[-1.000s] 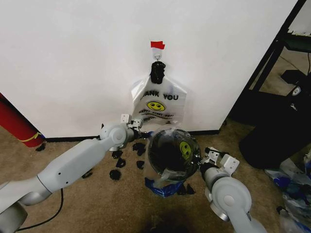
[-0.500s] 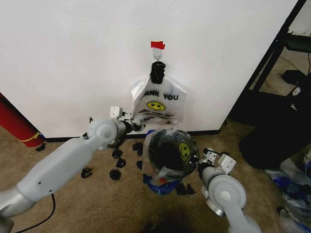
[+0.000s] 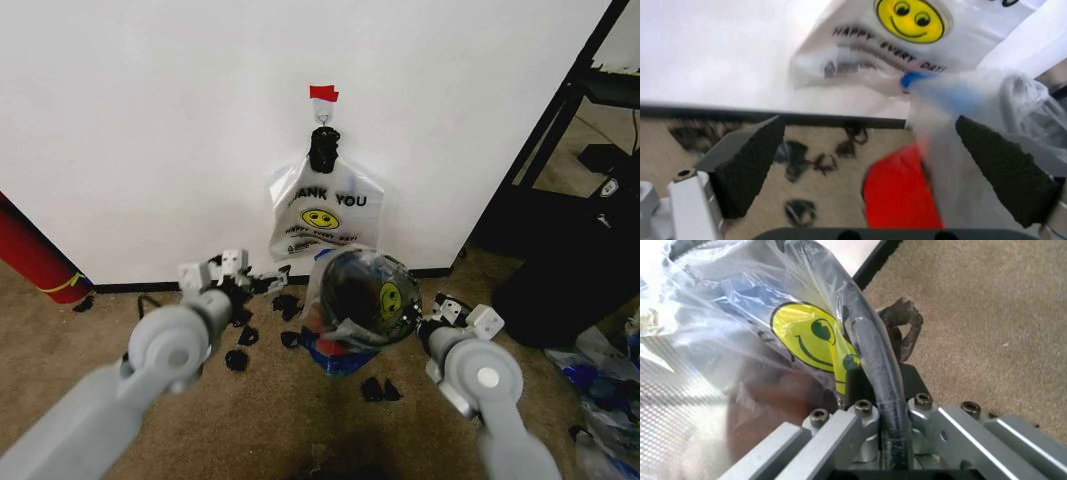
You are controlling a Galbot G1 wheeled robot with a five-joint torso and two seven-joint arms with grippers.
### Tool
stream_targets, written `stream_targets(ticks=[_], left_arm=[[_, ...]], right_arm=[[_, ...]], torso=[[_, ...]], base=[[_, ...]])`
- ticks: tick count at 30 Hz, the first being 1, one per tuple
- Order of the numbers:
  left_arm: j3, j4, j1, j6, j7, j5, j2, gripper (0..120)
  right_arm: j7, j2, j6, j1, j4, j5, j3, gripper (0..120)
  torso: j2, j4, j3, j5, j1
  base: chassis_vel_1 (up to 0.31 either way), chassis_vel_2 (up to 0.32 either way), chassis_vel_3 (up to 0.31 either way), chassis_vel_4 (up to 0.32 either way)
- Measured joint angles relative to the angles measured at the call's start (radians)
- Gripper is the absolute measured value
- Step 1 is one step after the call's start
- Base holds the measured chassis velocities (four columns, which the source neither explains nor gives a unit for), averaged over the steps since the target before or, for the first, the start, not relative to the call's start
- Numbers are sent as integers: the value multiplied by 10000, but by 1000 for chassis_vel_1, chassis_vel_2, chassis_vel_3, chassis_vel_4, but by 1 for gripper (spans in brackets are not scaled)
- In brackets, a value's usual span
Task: Pick up the garbage bag from the wall and place it over the trash bin.
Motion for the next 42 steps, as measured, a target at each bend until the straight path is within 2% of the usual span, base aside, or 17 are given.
stream_targets(ticks=[1,2,5,9,13,17,19,25,32,37,42], left_arm=[[-148,-37,479,-201,192,75,-66,100],[-148,-37,479,-201,192,75,-66,100],[-507,-128,1849,-883,925,514,-422,100],[-386,-318,2534,-1274,1412,738,-768,100],[208,-423,2704,-1441,1573,1283,-1003,100],[1704,76,2313,-1280,1603,3619,-1102,100],[2163,353,2095,-1238,1654,4266,-1063,100],[2720,983,1528,-1043,1542,4694,-1220,100],[2796,1490,1318,-1017,1396,4616,-1514,100],[2834,1585,1127,-1004,1228,4379,-1667,100],[2488,1259,1113,-976,1133,3906,-1268,100]], right_arm=[[77,-8,-14,56,-23,117,56,0],[77,-8,-14,56,-23,117,56,0],[241,-24,-61,209,-169,285,157,0],[265,4,-83,258,-305,266,179,0],[263,44,-92,255,-336,215,172,0],[225,65,-98,217,-316,153,136,0],[198,64,-104,199,-281,129,133,0],[123,117,-112,109,-174,55,153,0],[44,188,-129,68,-145,-37,145,0],[21,215,-135,84,-149,-119,73,0],[-8,181,-138,105,-208,-164,96,0]], torso=[[0,3,0,-1,0],[0,3,0,-1,0],[0,5,0,1,0],[0,2,1,3,0],[0,1,0,0,0],[0,0,1,-1,0],[0,-1,1,1,0],[0,0,1,0,0],[-2,2,1,0,0],[-2,1,1,-1,0],[-2,1,2,1,1]], base=[[0,0,0,0],[0,0,0,0],[0,0,0,0],[0,0,0,0],[0,0,0,0],[0,0,0,0],[0,0,0,0],[0,0,0,0],[0,0,0,0],[0,0,0,0],[0,0,0,0]])
